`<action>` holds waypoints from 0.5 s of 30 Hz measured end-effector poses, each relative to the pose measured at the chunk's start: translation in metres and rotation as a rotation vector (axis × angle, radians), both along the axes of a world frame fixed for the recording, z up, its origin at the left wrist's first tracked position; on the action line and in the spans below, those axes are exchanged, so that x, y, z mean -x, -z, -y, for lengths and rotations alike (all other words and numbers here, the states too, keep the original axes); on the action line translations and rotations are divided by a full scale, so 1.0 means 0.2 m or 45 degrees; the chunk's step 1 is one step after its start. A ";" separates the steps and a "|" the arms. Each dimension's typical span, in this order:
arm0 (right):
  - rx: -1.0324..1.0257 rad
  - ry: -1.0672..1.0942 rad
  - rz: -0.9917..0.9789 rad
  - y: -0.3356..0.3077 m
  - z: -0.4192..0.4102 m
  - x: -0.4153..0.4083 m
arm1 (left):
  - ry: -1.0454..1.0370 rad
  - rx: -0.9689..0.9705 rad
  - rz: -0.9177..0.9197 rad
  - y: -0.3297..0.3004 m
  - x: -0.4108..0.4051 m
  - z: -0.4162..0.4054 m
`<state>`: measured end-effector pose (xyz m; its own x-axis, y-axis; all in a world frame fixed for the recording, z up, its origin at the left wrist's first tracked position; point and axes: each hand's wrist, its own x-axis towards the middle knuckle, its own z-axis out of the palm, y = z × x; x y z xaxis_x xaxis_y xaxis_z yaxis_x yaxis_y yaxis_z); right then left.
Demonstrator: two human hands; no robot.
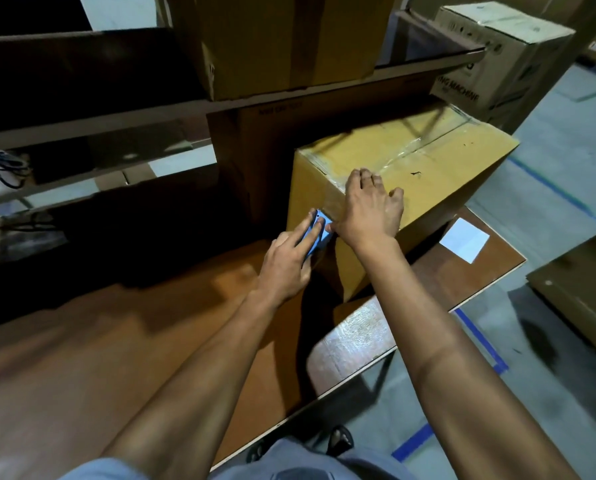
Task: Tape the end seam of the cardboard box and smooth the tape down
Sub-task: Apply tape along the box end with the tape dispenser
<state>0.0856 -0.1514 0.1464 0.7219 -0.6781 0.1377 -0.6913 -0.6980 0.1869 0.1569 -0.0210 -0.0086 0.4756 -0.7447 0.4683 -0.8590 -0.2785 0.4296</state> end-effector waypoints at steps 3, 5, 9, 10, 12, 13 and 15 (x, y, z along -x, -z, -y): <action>0.030 -0.006 -0.010 0.01 -0.01 0.00 | 0.012 -0.067 -0.041 0.04 0.02 0.00; 0.032 -0.015 -0.011 0.01 -0.01 0.00 | 0.021 -0.096 -0.052 0.05 0.01 0.00; 0.003 -0.045 -0.008 0.01 0.00 0.01 | 0.022 -0.087 -0.020 0.04 -0.02 0.00; -0.004 -0.051 -0.003 0.02 0.00 0.01 | 0.023 -0.084 -0.013 0.04 -0.03 -0.01; -0.019 -0.059 0.001 0.02 0.01 0.00 | 0.026 -0.071 -0.013 0.04 -0.03 -0.01; -0.025 -0.057 -0.005 0.02 0.01 0.00 | 0.033 -0.070 -0.017 0.05 -0.03 0.00; -0.032 -0.054 -0.021 0.01 0.01 0.00 | 0.046 -0.052 -0.027 0.05 -0.03 0.00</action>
